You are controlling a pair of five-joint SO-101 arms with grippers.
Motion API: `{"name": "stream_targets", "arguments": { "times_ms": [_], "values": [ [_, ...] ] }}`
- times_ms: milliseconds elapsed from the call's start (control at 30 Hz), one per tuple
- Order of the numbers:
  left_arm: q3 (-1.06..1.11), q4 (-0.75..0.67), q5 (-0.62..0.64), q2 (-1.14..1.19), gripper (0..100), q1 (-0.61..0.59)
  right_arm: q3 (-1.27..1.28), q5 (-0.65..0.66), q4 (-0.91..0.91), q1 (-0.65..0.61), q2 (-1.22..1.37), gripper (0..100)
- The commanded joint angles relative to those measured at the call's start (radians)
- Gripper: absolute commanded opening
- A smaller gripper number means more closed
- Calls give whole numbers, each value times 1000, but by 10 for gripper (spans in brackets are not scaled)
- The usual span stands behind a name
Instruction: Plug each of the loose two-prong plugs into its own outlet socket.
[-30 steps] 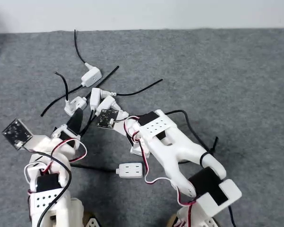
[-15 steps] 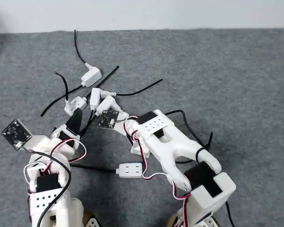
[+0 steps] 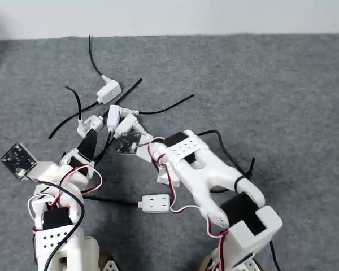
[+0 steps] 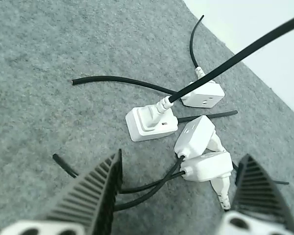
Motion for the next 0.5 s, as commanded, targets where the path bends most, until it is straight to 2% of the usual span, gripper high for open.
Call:
{"name": "stream_targets", "arguments": {
  "times_ms": [0,167,267,400,467],
  "values": [
    [-50,-14,-3,-11,350,2,-15,18,38,74,-84,9],
    [-50,-14,-3,-11,350,2,-25,219,209,84,-102,15],
    [-50,-14,-3,-11,350,3,-35,176,214,88,-101,35],
    [-50,-14,-3,-11,350,3,-54,63,188,91,-107,193],
    [-50,-14,-3,-11,350,3,-58,60,189,101,-111,216]
  ]
}}
